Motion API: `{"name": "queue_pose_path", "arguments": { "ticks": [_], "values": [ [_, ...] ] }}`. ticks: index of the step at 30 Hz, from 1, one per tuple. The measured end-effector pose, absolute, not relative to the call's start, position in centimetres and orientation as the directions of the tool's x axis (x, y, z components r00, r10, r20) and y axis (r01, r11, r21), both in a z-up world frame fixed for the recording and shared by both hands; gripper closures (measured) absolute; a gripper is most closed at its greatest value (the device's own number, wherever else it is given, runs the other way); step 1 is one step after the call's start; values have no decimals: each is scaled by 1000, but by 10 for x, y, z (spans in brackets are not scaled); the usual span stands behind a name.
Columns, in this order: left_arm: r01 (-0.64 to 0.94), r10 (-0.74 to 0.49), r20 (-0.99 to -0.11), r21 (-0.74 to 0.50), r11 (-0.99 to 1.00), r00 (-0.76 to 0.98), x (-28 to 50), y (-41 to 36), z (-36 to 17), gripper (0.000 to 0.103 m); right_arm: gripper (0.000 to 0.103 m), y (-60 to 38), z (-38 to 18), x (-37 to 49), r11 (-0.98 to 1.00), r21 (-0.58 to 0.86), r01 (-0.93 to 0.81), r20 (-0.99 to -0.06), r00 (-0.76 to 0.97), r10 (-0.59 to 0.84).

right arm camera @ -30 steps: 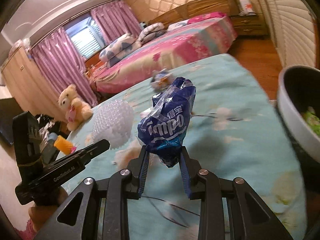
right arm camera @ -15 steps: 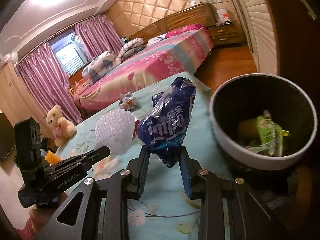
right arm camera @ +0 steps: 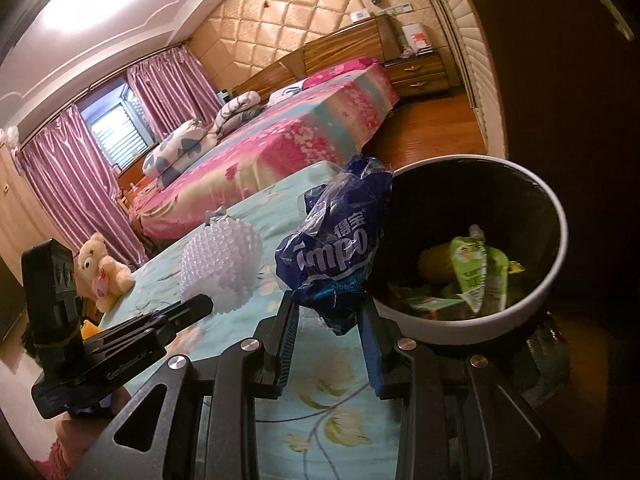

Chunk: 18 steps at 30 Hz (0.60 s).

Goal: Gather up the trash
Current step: 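Carry the white foam net and blue bag over the bin while both grippers open to drop them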

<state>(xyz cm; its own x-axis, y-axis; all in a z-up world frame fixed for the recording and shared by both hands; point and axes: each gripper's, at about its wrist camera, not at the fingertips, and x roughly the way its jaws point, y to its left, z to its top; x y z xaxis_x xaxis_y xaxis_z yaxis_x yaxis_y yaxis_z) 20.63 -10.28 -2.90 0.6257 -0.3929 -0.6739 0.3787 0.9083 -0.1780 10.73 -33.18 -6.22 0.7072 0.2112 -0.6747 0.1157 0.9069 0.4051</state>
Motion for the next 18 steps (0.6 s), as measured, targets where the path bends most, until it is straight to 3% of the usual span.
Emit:
{"name": "queue_pose_path", "arguments": {
  "ticks": [18],
  "values": [
    [451, -433, -677, -164, 877, 595, 224, -156, -30, 92, 73, -384, -62, 101, 901, 380, 211, -692, 711, 125]
  ]
}}
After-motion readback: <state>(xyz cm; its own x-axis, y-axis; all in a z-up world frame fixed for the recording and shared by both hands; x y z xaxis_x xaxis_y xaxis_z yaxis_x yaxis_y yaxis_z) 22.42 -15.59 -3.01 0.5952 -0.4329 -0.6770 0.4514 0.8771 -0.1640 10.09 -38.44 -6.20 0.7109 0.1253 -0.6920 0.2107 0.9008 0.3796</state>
